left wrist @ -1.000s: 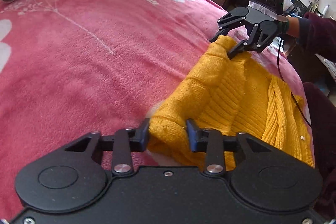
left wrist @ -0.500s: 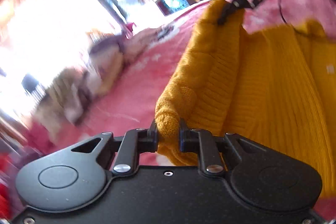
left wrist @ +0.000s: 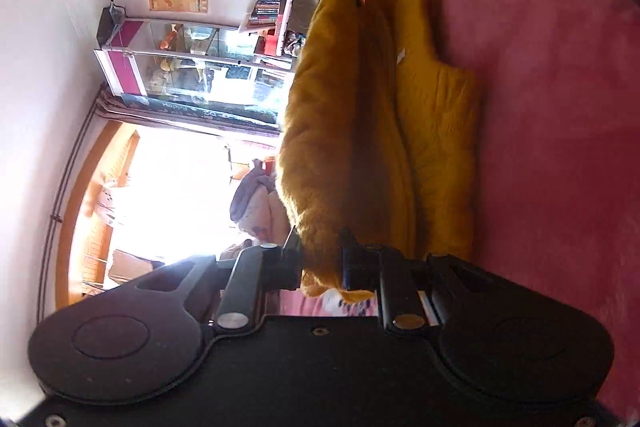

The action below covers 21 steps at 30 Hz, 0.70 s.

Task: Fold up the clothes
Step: 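Fold the sweater lengthwise with both tools and release onto the bed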

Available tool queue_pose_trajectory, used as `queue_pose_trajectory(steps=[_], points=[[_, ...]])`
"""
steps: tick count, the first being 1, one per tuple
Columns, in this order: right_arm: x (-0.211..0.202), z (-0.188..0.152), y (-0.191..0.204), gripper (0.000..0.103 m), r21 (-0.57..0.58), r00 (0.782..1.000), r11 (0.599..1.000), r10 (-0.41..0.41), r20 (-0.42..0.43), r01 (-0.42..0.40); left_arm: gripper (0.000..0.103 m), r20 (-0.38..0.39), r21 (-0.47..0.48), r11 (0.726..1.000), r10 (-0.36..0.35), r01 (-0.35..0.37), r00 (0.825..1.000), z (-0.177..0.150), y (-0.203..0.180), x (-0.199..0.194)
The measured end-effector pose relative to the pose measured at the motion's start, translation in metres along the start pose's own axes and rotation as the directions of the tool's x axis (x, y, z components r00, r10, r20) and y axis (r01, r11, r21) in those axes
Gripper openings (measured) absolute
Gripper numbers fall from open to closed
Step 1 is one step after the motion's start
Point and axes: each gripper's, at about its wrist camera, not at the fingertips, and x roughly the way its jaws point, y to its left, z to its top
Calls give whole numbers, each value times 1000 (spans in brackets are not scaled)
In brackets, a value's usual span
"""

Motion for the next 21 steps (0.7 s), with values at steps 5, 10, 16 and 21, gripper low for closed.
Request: queue_pose_trajectory(steps=[5, 10, 16, 21], points=[[-18, 19, 1, 23, 7, 1000, 1000, 22, -8, -22, 16, 18, 25, 1000, -6, 5, 1000, 1, 3, -13], [-24, 26, 30, 23, -27, 997, 998, 57, -44, -58, 15, 18, 79, 992, -100, 98, 995, 5, -29, -17], [-17, 32, 47, 25, 22, 991, 997, 81, -105, -79, 29, -51, -124, 972, -207, 200, 977, 19, -2, -12], [-50, 26, 39, 53, 56, 987, 991, 129, -95, -124, 54, -41, -457, 852, -306, 254, 951, 21, 58, -15]])
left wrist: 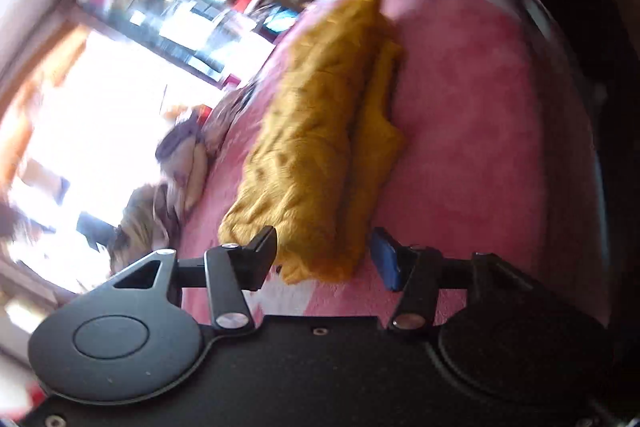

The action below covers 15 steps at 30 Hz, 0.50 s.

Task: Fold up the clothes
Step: 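Fold the sweater lengthwise with both tools and release onto the bed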

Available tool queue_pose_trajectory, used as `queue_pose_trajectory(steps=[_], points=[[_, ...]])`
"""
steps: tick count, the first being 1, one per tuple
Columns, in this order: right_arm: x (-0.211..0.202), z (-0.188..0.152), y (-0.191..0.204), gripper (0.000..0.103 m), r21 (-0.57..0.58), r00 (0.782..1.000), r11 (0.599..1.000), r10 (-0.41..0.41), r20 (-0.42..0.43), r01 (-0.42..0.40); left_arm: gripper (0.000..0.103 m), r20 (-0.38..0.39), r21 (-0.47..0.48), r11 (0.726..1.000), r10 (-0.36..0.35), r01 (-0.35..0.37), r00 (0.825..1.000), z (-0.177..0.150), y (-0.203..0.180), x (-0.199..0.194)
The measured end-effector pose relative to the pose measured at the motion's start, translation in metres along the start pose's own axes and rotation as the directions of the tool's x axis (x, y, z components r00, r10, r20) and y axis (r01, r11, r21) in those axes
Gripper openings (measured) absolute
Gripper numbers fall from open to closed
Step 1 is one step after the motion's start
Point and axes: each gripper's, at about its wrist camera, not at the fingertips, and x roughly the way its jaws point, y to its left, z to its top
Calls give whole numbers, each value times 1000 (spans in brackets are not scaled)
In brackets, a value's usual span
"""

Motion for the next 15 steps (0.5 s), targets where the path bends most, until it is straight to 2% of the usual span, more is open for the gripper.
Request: queue_pose_trajectory(steps=[2, 3, 4, 6, 8, 9, 10, 11, 13, 14, 15], points=[[-14, -8, -5, 52, 30, 1000, 999, 16, -13, -15, 53, 5, -206, 979, -3, 4, 1000, 8, 29, -4], [-17, -11, -11, 52, 62, 1000, 998, 15, -24, -14, 54, 12, -307, 952, 6, -2, 1000, 11, 44, -5], [-21, -15, -17, 52, 109, 999, 994, 9, -35, -5, 53, 26, -407, 913, 14, -2, 1000, 13, 58, -3], [-24, -20, -36, 52, 265, 998, 964, -16, -54, 29, 52, 4, -597, 802, 37, -27, 999, 15, 82, 9], [-17, -17, -65, 52, 468, 998, 882, -40, -49, 58, 51, -60, -790, 612, -5, -45, 998, 9, 104, 28], [-12, -13, -79, 53, 563, 997, 823, -62, -39, 74, 51, -62, -878, 478, -35, -37, 997, 0, 107, 30], [-7, -9, -95, 53, 649, 997, 757, -71, -28, 72, 51, -58, -943, 332, -64, -34, 996, -10, 108, 31], [1, -7, -110, 56, 742, 997, 667, -67, -34, 70, 51, -58, -980, 193, -79, -42, 995, -18, 102, 26], [18, -9, -137, 58, 904, 996, 418, -29, -84, 88, 51, -112, -993, 33, -88, -110, 990, -20, 98, 21], [22, -12, -144, 59, 952, 995, 289, -14, -100, 100, 51, -129, -991, -20, -80, -131, 988, -22, 94, 17], [24, -16, -146, 61, 976, 994, 186, -10, -111, 111, 51, -127, -988, -83, -82, -133, 989, -25, 89, 12]])
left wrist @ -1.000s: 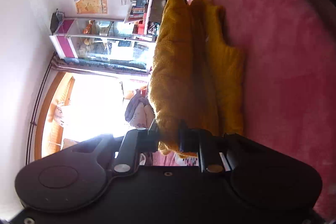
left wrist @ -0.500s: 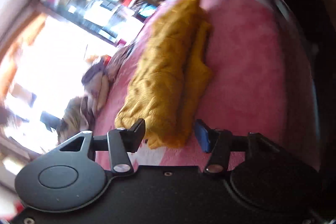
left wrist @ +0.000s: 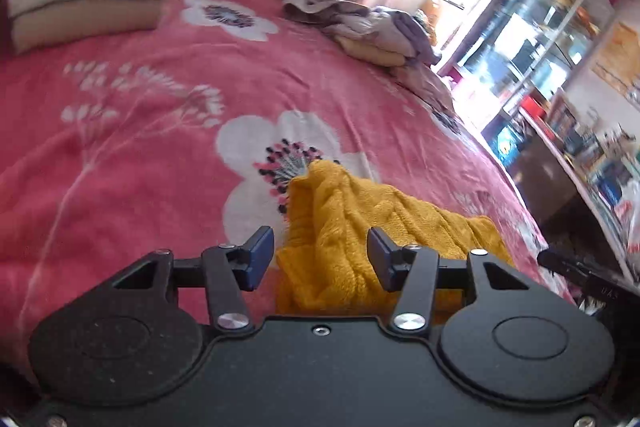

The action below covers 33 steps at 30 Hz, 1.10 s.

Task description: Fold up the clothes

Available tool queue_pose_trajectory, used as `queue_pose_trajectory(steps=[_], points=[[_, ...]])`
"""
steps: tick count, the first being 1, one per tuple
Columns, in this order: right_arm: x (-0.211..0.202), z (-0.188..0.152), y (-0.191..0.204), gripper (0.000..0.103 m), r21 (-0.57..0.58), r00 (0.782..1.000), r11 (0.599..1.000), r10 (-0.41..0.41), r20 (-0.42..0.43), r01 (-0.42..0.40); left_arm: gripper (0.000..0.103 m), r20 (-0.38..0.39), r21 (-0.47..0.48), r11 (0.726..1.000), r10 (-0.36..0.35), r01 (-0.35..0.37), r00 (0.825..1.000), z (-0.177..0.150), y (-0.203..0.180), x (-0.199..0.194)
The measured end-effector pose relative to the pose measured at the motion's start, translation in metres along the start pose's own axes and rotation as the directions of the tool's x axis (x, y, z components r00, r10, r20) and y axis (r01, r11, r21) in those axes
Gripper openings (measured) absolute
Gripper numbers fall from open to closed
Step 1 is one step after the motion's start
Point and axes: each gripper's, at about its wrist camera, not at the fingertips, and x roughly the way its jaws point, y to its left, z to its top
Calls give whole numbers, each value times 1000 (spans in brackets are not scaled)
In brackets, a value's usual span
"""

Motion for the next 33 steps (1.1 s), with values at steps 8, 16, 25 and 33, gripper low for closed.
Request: queue_pose_trajectory(steps=[8, 16, 25, 33], points=[[22, -57, -15, 60, 499, 997, 865, -29, -67, 58, 12, -33, -259, 962, -104, 92, 994, -24, 4, 15], [15, -54, 11, 28, 184, 987, 972, -128, -94, 144, 18, -91, 71, 987, -138, 145, 986, -25, 17, 25], [-9, -17, 47, 41, -65, 995, 994, -83, 53, 86, 46, 109, 250, 962, -142, 112, 984, -3, -31, -1], [67, -7, 94, 47, -179, 997, 981, 68, -23, -72, 62, 26, 518, 851, 88, -89, 996, -54, -47, 74]])
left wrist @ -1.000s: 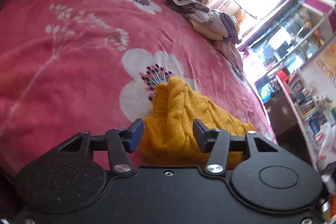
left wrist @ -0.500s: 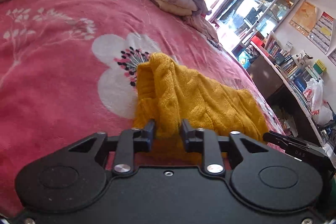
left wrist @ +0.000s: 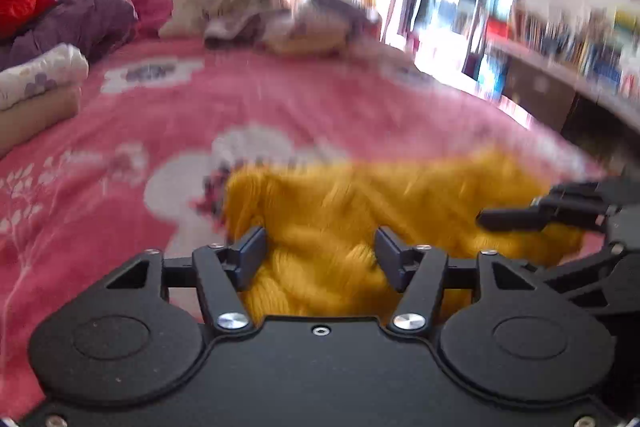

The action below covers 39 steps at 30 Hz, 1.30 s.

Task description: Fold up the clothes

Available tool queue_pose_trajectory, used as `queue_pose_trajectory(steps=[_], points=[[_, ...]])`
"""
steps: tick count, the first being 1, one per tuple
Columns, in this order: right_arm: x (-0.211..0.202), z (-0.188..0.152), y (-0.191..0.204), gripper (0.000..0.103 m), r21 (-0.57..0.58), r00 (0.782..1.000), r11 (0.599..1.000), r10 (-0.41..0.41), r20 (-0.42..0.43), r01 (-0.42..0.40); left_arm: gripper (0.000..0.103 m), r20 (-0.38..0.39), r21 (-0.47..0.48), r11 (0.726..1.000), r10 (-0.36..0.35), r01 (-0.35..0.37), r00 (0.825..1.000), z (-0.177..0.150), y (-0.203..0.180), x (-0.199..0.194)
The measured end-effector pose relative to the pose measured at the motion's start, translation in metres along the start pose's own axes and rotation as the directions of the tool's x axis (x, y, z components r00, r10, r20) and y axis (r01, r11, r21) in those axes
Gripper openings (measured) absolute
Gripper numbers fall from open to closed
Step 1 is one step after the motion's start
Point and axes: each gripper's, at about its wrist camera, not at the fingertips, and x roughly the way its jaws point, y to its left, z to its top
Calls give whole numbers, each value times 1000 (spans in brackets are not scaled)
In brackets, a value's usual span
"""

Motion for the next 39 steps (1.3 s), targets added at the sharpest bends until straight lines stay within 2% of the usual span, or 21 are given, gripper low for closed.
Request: queue_pose_trajectory(steps=[1, 2, 4, 5, 7, 10, 12, 16, 18, 19, 20, 21, 23, 27, 30, 33, 34, 35, 37, 39], points=[[11, -15, 7, 52, -51, 998, 999, -9, -70, 6, 64, 27, 62, 998, 29, -31, 999, -15, -8, 1], [18, -33, 14, 54, -103, 995, 995, -22, -102, 11, 64, 53, 85, 995, 39, -44, 998, -19, -10, -3], [9, -57, 27, 54, -175, 998, 984, -49, -37, 41, 64, 100, 123, 990, 55, -68, 993, -24, -13, -10], [4, -59, 29, 54, -183, 998, 982, -55, -20, 51, 64, 100, 103, 993, 50, -61, 994, -19, -9, -13], [-8, -48, 24, 54, -141, 1000, 990, -27, -13, 25, 64, 103, 110, 991, 59, -71, 993, -12, -6, -21], [-33, -33, 14, 54, -131, 999, 991, -11, 40, 17, 64, 185, 91, 993, 60, -78, 981, 0, -2, -42], [-47, -24, 4, 53, -121, 994, 990, -56, 89, 67, 64, 235, 82, 994, 50, -71, 971, 10, -2, -50], [-45, 4, -24, 53, -82, 983, 987, -126, 132, 137, 64, 279, 156, 986, 16, -62, 960, 30, -18, -32], [-29, 13, -39, 53, -55, 985, 989, -130, 110, 137, 64, 261, 145, 989, -6, -34, 965, 32, -19, -16], [-18, 12, -45, 53, -44, 987, 989, -136, 83, 140, 64, 226, 129, 991, -5, -25, 974, 29, -16, -7], [-7, 7, -52, 53, -28, 989, 989, -142, 45, 143, 64, 140, 111, 993, 12, -27, 990, 21, -11, 10], [4, -3, -59, 54, 4, 990, 990, -138, -9, 138, 64, 68, 94, 995, 22, -29, 997, 13, -6, 26], [23, -30, -70, 57, 75, 988, 988, -125, -94, 132, 67, 108, 64, 998, 6, -13, 994, -9, 2, 31], [20, -63, -80, 58, 194, 994, 974, -113, -12, 113, 68, 91, 83, 996, 32, -40, 995, -2, -4, 35], [15, -56, -74, 59, 167, 992, 978, -129, -10, 128, 66, 119, 73, 995, 63, -72, 991, 4, -8, 10], [-21, -48, -53, 61, 108, 980, 983, -162, 115, 150, 67, 165, 87, 993, 67, -83, 984, -3, -21, -17], [-26, -51, -47, 65, 91, 978, 985, -158, 133, 147, 67, 119, 110, 990, 73, -86, 990, -12, -27, -10], [-23, -55, -44, 66, 82, 981, 985, -159, 113, 150, 68, 86, 134, 987, 82, -93, 993, -21, -32, -2], [-16, -65, -40, 69, 65, 984, 985, -162, 73, 158, 70, 135, 178, 976, 100, -123, 986, -32, -37, 4], [-10, -75, -35, 69, 48, 986, 985, -166, 33, 164, 70, 114, 117, 989, 76, -89, 991, -17, -30, -5]])
